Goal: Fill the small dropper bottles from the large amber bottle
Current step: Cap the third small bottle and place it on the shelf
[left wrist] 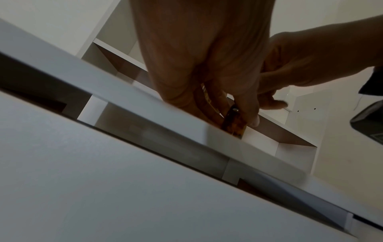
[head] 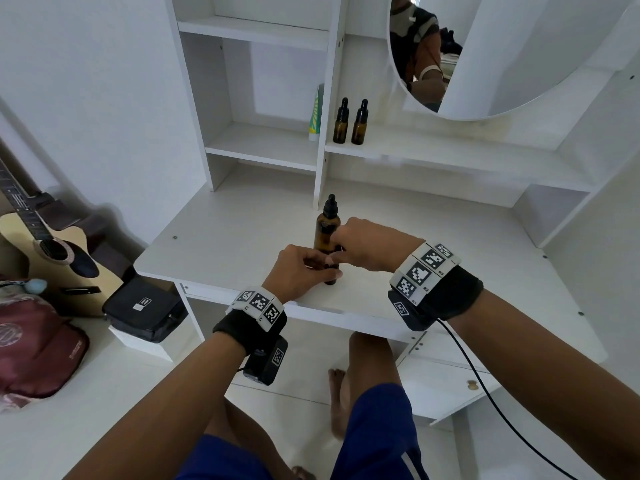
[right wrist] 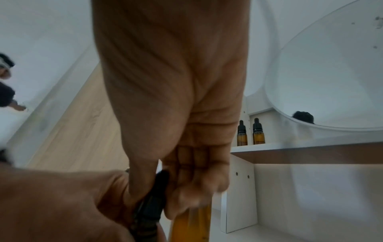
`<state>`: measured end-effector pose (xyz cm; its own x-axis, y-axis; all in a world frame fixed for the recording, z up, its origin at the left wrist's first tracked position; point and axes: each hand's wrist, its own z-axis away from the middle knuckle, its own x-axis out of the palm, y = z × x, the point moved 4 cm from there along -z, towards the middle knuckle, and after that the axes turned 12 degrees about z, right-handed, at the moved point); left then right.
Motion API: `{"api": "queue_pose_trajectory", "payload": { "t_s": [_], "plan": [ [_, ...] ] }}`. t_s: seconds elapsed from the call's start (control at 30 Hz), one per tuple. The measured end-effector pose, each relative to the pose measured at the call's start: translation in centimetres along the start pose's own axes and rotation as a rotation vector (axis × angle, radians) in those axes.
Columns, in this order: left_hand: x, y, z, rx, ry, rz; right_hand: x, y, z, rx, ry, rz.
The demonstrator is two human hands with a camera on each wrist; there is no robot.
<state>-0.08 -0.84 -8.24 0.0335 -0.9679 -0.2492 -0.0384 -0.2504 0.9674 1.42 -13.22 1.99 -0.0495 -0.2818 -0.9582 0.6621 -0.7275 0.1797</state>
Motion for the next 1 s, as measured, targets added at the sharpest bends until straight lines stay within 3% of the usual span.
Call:
{"api": "queue_pose_trajectory", "payload": {
  "t_s": [0.1, 0.3, 0.57, 1.0],
  "plan": [
    [0.03, -0.1, -0.04, -0.008, 0.009, -0.01, -0.1, -0.23, -0.01, 0.065, 0.027, 0.114],
    [-0.13, 0.33, 0.21, 0.003, 0.016, 0.016, -0.39, -0.57, 0.58, -0.019, 0.005, 0.054],
    [0.03, 0.28, 0.2, -0.013, 0.023, -0.013, -0.23, -0.86, 0.14, 0.042, 0.022, 0.165],
    [0.03, 0.25, 0.22, -0.017, 0.008, 0.025, -0.37, -0.42, 0.64, 0.068, -0.014, 0.108]
  ]
}}
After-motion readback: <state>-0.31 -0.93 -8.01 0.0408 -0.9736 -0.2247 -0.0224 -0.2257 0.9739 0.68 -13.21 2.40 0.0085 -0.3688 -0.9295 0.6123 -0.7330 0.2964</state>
